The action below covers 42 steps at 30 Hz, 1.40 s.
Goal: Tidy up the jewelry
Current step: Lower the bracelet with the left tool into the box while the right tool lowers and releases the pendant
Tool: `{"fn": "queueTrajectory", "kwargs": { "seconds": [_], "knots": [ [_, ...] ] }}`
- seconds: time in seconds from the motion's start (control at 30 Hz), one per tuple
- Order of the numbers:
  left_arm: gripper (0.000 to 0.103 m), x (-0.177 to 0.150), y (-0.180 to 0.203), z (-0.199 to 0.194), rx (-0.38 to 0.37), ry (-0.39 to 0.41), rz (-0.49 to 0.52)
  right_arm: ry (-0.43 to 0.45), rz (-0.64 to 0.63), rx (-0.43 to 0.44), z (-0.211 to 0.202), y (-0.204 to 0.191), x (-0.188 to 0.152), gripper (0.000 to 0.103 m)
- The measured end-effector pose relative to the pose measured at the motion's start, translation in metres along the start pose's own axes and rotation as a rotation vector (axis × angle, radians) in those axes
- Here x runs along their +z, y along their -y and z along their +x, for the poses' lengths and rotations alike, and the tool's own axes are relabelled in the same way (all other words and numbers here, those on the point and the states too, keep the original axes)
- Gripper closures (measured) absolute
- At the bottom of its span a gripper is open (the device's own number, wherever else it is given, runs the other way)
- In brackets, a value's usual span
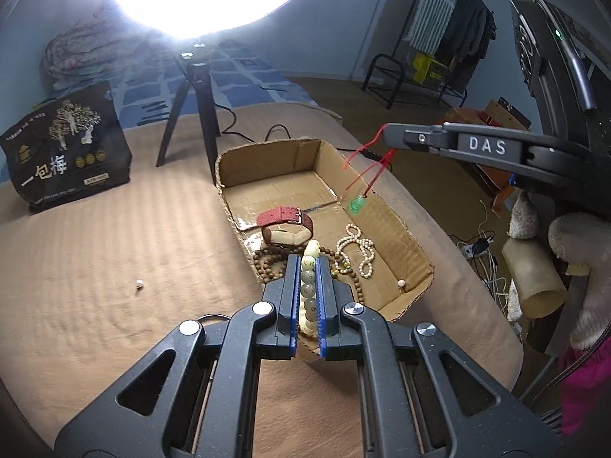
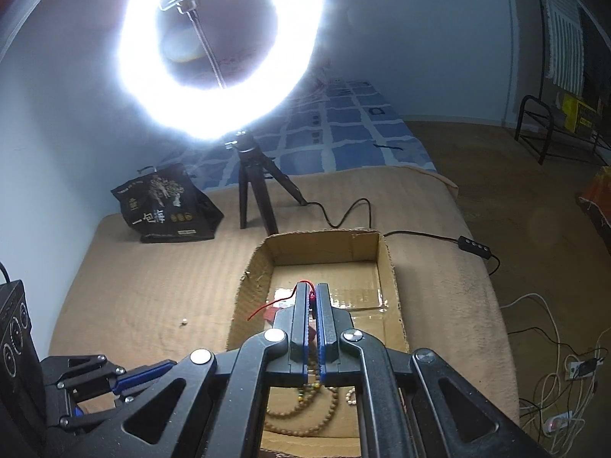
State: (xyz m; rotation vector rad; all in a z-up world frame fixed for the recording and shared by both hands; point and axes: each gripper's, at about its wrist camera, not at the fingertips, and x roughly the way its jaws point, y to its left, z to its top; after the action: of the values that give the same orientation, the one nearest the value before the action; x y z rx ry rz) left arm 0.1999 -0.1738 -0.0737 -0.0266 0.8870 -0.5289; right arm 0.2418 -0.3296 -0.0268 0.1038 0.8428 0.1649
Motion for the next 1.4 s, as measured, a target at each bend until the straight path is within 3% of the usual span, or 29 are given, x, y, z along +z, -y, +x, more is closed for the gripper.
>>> {"fn": "queueTrajectory", "kwargs": {
  "seconds": [0.67,1.13,1.17,1.2,1.23,1.27,1.3,1.33,1.37,1.4],
  "knots": [
    [0.098,-0.013,0.011,0.037,0.001,-0.073,0.025,-0.073,0.024,-0.052,0.042,0.021,-0.006,0.103],
    [0.098,-0.015,0.013,0.042,0.007,-0.09,0.042,-0.087,0.016,-0.07,0.046,0.023,-0.009,0.099],
    [0.098,-0.015,0.014,0.042,0.008,-0.091,0.043,-0.088,0.016,-0.068,0.046,0.023,-0.009,0.097],
    [0.097,-0.016,0.014,0.042,0.012,-0.091,0.044,-0.087,0.016,-0.067,0.046,0.023,-0.009,0.085],
    [0.091,-0.016,0.013,0.042,0.018,-0.094,0.044,-0.081,0.015,-0.07,0.045,0.023,-0.009,0.074],
    [0.085,-0.016,0.013,0.043,0.021,-0.095,0.044,-0.077,0.014,-0.076,0.043,0.022,-0.009,0.071],
    [0.07,-0.016,0.013,0.042,0.024,-0.093,0.043,-0.075,0.012,-0.082,0.043,0.022,-0.009,0.066],
    [0.064,-0.016,0.012,0.042,0.03,-0.087,0.044,-0.073,0.012,-0.089,0.042,0.021,-0.008,0.058],
    [0.064,-0.017,0.012,0.041,0.037,-0.086,0.044,-0.07,0.012,-0.093,0.042,0.022,-0.008,0.052],
    [0.064,-0.017,0.011,0.041,0.039,-0.087,0.044,-0.064,0.013,-0.099,0.041,0.022,-0.008,0.039]
  ]
}}
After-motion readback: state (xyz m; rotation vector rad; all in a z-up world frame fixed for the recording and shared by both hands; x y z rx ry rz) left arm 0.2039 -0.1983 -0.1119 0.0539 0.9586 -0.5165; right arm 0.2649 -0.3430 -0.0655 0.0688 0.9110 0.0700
